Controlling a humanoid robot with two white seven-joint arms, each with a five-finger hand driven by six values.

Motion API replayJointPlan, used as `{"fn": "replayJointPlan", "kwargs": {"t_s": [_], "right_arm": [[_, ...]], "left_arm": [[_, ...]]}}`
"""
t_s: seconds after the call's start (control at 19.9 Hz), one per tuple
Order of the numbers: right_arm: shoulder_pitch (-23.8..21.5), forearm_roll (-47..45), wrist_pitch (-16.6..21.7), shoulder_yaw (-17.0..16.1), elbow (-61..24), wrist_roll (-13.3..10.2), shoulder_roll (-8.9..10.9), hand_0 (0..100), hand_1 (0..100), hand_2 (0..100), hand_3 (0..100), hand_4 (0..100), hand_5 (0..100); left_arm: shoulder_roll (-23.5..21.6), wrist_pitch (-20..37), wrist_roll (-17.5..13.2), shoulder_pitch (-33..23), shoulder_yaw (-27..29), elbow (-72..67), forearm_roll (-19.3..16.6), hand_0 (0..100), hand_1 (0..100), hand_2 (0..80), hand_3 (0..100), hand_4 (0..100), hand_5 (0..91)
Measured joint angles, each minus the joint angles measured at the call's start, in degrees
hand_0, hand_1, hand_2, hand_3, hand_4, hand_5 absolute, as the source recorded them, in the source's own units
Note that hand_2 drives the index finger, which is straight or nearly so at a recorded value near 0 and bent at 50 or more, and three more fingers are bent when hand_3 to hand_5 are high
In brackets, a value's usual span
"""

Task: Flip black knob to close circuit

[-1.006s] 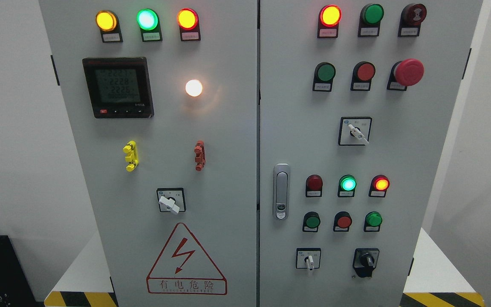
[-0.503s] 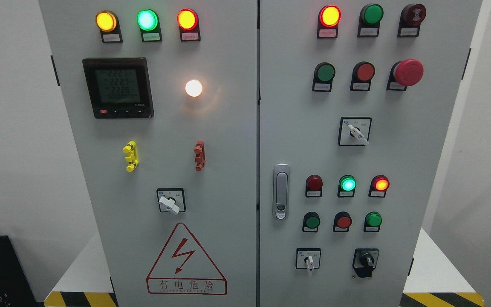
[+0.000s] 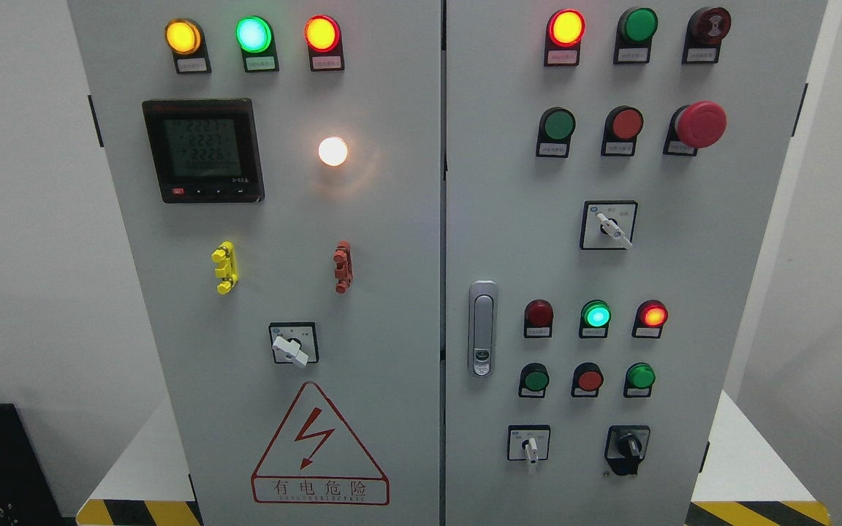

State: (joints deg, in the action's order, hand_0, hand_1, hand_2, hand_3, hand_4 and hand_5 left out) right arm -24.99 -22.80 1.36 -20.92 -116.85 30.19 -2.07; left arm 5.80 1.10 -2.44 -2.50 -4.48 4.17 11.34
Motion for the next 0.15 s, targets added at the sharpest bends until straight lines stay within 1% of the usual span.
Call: {"fn": "replayJointPlan", "kwargs": {"t_s": [0.15], "right_arm": [[-0.51, -0.6, 0.01, -0.2, -0.14, 0.01, -0.11, 0, 0, 0, 0, 0, 0]], "left_arm": [[0.0, 0.0, 0.0, 0.0, 0.0, 0.0, 0.0, 12, 56, 0.0, 0, 0, 0.0]]}}
